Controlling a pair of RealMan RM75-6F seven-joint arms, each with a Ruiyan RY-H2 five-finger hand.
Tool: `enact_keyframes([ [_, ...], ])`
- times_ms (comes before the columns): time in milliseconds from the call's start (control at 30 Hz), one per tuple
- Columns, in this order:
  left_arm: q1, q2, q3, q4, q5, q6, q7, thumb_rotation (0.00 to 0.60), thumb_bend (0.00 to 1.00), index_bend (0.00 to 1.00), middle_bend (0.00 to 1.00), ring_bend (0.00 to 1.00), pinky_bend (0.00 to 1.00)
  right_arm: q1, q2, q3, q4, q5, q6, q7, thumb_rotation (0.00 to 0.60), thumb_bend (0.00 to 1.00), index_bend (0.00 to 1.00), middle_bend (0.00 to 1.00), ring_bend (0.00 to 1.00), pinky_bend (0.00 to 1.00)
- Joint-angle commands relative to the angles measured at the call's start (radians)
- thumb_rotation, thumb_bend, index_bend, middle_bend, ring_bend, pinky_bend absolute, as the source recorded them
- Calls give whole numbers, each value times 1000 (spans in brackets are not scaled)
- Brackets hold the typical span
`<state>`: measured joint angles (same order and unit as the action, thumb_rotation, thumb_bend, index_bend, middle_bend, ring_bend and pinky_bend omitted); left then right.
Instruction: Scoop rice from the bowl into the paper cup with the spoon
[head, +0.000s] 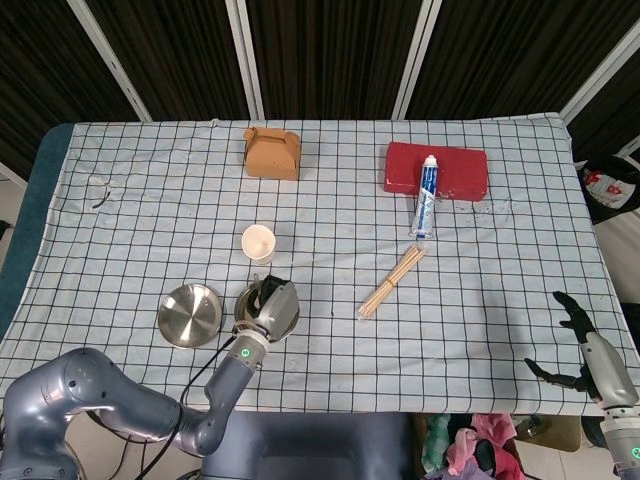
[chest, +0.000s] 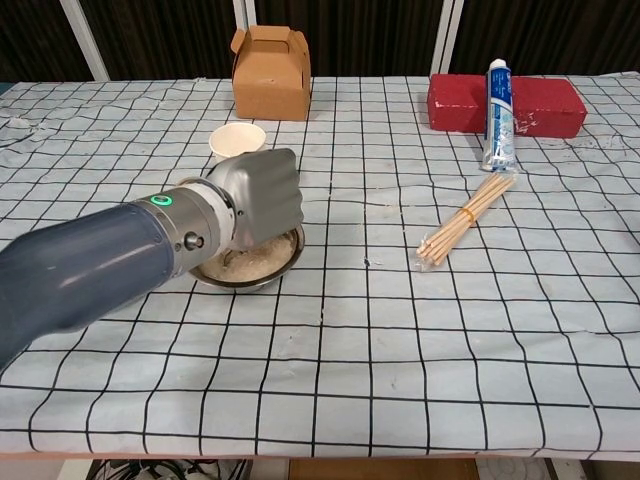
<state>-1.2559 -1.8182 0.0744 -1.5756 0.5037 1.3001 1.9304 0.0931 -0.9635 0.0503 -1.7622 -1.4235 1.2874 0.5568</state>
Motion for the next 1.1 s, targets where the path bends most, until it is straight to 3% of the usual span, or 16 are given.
enact_keyframes([
  [33, 12, -10, -24, -6, -14, 20, -26, 600, 488, 775, 1000, 1000, 1000, 0, 0, 0, 0, -1, 0, -1, 600, 170, 0, 0, 0, 176],
  [400, 37, 27, -56, -47, -10, 54, -102, 600, 491, 775, 1000, 1000, 1000, 0, -1, 0, 1, 0, -1, -3, 600, 171, 0, 0, 0, 176],
  [600, 105, 38, -83, -51, 23, 92, -259, 600, 493, 775, 1000, 1000, 1000, 0, -1, 0, 2, -1, 1, -5, 600, 171, 0, 0, 0, 176],
  [1100, 186, 66, -105, -77, 118, 106, -453, 600, 497, 775, 1000, 1000, 1000, -1, -3, -2, 3, -3, 4, -14, 600, 170, 0, 0, 0, 176],
])
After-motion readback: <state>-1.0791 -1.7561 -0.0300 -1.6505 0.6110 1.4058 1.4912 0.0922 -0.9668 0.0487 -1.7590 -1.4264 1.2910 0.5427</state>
